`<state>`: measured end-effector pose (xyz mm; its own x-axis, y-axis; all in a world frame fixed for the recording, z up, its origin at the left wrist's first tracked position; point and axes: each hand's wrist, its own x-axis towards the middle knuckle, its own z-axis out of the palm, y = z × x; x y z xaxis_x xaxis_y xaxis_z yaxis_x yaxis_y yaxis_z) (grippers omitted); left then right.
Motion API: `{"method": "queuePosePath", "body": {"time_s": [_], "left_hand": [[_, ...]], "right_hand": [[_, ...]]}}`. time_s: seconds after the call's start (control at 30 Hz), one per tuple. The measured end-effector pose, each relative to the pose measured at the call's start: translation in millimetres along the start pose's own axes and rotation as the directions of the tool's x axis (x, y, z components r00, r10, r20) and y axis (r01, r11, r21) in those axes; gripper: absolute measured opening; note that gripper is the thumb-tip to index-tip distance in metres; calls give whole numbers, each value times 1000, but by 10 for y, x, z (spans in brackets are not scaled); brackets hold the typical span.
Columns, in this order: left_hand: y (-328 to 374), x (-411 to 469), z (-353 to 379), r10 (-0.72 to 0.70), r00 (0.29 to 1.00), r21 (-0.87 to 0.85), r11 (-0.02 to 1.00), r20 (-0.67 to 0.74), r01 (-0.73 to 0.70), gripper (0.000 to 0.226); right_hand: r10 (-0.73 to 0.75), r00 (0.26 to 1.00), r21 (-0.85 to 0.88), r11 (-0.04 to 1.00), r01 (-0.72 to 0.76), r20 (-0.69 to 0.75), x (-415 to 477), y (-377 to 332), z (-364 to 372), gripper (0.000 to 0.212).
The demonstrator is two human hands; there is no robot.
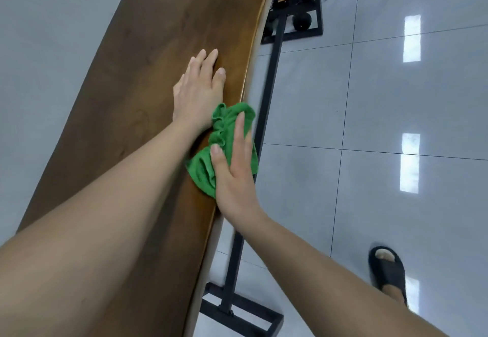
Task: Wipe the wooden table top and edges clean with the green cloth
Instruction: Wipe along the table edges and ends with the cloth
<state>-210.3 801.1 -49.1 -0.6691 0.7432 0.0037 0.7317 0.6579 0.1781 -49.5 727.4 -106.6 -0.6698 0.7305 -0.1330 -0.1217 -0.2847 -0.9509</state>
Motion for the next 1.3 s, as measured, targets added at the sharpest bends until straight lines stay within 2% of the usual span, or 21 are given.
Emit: {"method": "queuePosePath", "body": {"time_s": [0.1,0.2,0.33,0.6,0.73,0.9,1.3], "left_hand": [[-28,5,-15,14,1000,18,1000,10,-14,58],[-33,7,-8,26,1000,36,999,-2,-26,57],[-10,2,3,15,1000,36,999,-21,-14,57],[-2,-26,-7,7,1000,20,1000,-11,-7,59],[-34,-269,-43,11,1000,-24,1000,1,-10,57],[-214,-988,-91,46,998,-30,999,37,-45,57],[-979,-3019,-301,101,992,-20,995,82,-100,57]], "right_hand": [[-8,998,-54,999,5,-60,641,-162,-133,74],[-28,998,-96,995,23,-53,1300,-330,-291,76],[39,996,-90,995,-46,-74,2021,-586,-448,82],[23,998,-109,994,-30,-63,2130,-578,-487,82],[-21,999,-160,987,17,-29,1665,-490,-416,77],[-31,1000,-157,987,31,-2,763,-225,-219,76],[6,1000,-139,990,-5,4,-1961,383,542,74]]}}
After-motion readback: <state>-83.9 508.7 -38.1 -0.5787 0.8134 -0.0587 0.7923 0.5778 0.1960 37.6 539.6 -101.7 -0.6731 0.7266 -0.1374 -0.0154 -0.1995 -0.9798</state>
